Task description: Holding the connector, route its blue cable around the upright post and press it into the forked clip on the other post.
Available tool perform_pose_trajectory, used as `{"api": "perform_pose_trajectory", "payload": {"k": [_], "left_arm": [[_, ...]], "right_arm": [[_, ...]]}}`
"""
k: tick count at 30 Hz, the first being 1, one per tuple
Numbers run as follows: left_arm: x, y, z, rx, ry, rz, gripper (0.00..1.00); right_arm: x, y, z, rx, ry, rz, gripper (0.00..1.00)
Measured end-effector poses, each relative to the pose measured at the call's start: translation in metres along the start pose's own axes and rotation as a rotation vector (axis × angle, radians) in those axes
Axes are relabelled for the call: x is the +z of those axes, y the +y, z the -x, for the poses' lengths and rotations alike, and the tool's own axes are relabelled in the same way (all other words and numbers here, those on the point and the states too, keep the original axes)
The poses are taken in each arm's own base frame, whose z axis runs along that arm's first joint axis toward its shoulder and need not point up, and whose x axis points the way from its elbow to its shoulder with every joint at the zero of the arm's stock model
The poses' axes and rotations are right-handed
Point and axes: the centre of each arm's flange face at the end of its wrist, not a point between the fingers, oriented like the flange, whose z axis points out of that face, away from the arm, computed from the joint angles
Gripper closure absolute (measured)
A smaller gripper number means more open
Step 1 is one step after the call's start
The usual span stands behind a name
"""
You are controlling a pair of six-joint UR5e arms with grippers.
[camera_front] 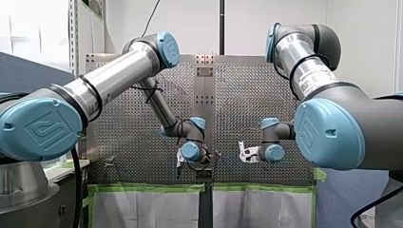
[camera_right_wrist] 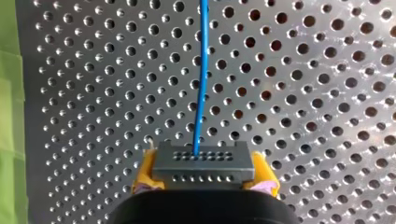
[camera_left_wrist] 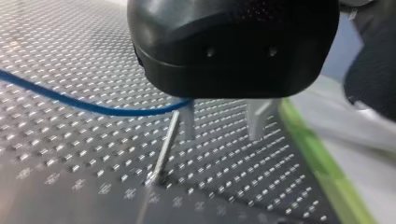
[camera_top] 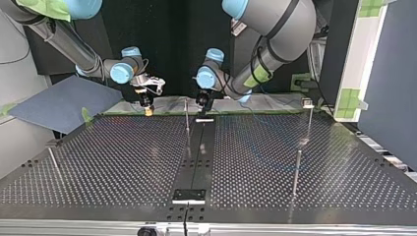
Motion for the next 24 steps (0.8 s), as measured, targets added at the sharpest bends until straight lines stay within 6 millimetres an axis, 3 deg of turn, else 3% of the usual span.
{"api": "perform_pose_trajectory", "payload": {"k": [1, 8, 19, 24], "left_arm": [[-0.001, -0.001, -0.001, 0.012, 0.01, -0.006, 0.0], [-0.011, -0.008, -0.004, 0.07, 0.073, -0.036, 0.0], [-0.026, -0.017, 0.023, 0.073, 0.062, -0.053, 0.0], [-0.035, -0.021, 0.022, 0.079, 0.075, -0.064, 0.0]], "right_arm": [[0.0, 0.0, 0.0, 0.0, -0.001, 0.0, 1.0], [-0.001, -0.001, 0.001, 0.0, -0.008, -0.003, 1.0], [-0.002, -0.003, 0.002, 0.0, -0.02, -0.007, 1.0], [-0.002, -0.002, 0.002, 0.001, -0.021, -0.006, 1.0]]}}
